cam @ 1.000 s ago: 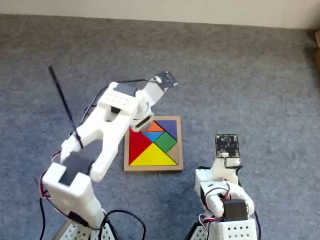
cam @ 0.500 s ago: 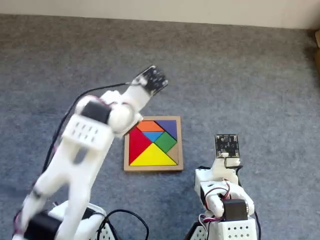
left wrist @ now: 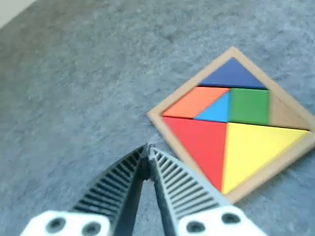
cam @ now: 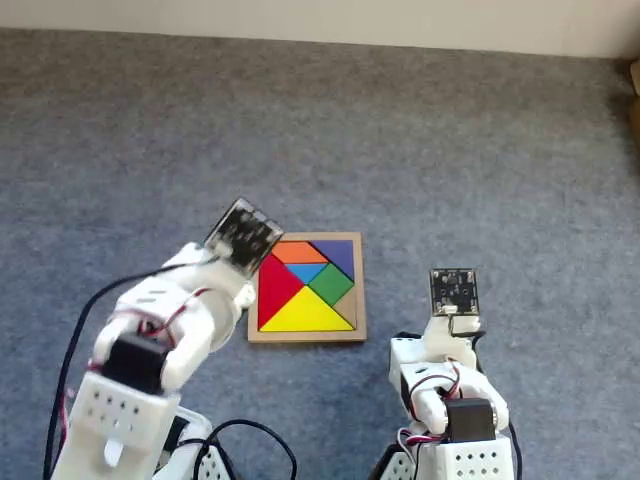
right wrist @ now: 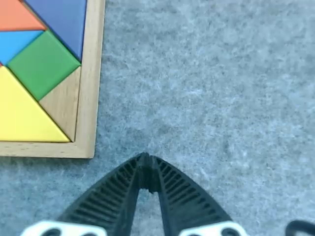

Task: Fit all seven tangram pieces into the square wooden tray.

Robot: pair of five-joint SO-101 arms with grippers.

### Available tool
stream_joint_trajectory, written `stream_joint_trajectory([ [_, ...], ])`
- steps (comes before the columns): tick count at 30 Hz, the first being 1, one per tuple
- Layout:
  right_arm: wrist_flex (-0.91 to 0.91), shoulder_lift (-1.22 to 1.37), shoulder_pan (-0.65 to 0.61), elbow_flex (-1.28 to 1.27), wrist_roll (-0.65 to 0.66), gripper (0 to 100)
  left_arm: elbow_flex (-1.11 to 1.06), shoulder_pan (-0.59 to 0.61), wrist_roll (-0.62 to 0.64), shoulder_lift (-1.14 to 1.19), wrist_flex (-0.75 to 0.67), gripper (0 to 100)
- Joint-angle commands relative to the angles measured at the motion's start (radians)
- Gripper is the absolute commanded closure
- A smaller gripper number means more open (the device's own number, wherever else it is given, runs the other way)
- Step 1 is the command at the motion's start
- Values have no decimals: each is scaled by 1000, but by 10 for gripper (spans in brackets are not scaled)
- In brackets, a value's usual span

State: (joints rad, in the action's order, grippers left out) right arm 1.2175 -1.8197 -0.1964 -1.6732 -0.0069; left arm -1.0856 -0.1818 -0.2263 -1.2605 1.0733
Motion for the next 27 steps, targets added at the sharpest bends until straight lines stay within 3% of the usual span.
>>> stream_joint_trajectory([
  [1, -33, -18, 15, -147, -5, 992, -102, 91, 34, -173, -66, 993],
  [11, -33, -18, 15, -147, -5, 992, -427, 145, 34, -582, -49, 989],
  [27, -30, -18, 8, -147, -5, 992, -610, 145, 29, -553, -37, 993],
])
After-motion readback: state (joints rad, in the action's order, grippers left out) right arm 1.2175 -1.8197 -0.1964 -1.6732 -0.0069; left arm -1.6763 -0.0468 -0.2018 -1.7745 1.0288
